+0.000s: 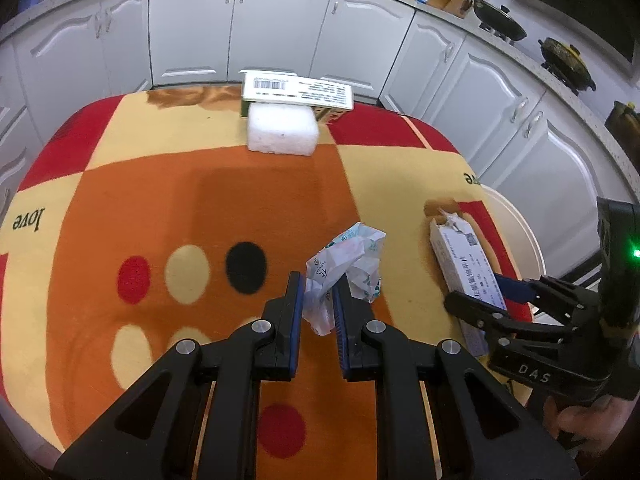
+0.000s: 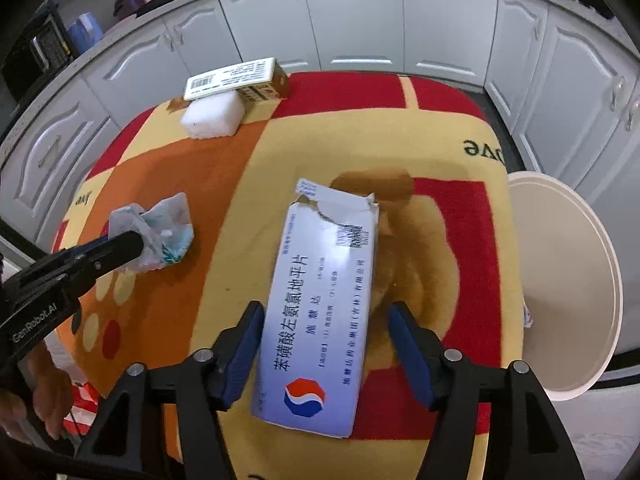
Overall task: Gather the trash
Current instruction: 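Carry wrapper and medicine box over the beige bin and open both tools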
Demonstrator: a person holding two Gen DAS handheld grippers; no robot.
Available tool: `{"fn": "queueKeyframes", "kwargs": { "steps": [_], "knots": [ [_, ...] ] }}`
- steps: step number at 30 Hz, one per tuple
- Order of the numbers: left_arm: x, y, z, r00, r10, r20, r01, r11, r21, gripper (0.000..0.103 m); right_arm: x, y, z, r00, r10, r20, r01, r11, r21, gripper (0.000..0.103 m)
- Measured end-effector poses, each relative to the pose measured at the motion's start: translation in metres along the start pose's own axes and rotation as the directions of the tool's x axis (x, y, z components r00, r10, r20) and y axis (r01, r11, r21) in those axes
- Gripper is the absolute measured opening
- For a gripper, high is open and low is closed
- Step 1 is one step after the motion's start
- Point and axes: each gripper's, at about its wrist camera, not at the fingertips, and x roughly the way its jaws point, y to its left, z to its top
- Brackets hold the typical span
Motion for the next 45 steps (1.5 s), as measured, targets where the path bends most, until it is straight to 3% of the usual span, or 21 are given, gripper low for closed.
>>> {"fn": "queueKeyframes", "kwargs": {
  "steps": [3,9,20,29,42,44,45],
  "knots": [
    [-0.002,-0.008,0.002,1.000,0.003,0.009,-0.003,1.000,0.016,0.012,-0.006,-0.008,-0.002,0.999,0.040,0.026,-0.041,0.998,0.036,0.050],
    [-0.002,-0.027,0.009,1.000,-0.009,0.015,0.008,0.999,0.037,0.012,-0.035,-0.020,0.000,0.994,0.043,0.097,-0.048,0.998,0.051,0.050],
    [0.010,-0.095,0.026,0.995,-0.099,0.012,0.097,0.989,0.112,0.012,-0.074,-0.090,-0.008,0.985,-0.025,0.171,-0.004,0.986,0.166,0.050],
    [0.043,-0.162,0.040,0.984,-0.175,-0.042,0.180,0.969,0.168,0.012,-0.075,-0.159,-0.020,0.982,-0.110,0.151,0.066,0.960,0.272,0.050],
    [0.098,-0.221,0.053,0.977,-0.192,-0.094,0.208,0.955,0.210,0.012,-0.044,-0.230,-0.032,0.984,-0.148,0.095,0.098,0.910,0.403,0.050],
    [0.103,-0.222,0.053,0.973,-0.207,-0.104,0.224,0.955,0.195,0.015,-0.039,-0.237,-0.033,0.985,-0.147,0.088,0.098,0.904,0.416,0.050],
    [0.107,-0.222,0.053,0.969,-0.219,-0.118,0.238,0.953,0.187,0.021,-0.038,-0.241,-0.033,0.986,-0.143,0.089,0.092,0.899,0.428,0.052]
  ]
}}
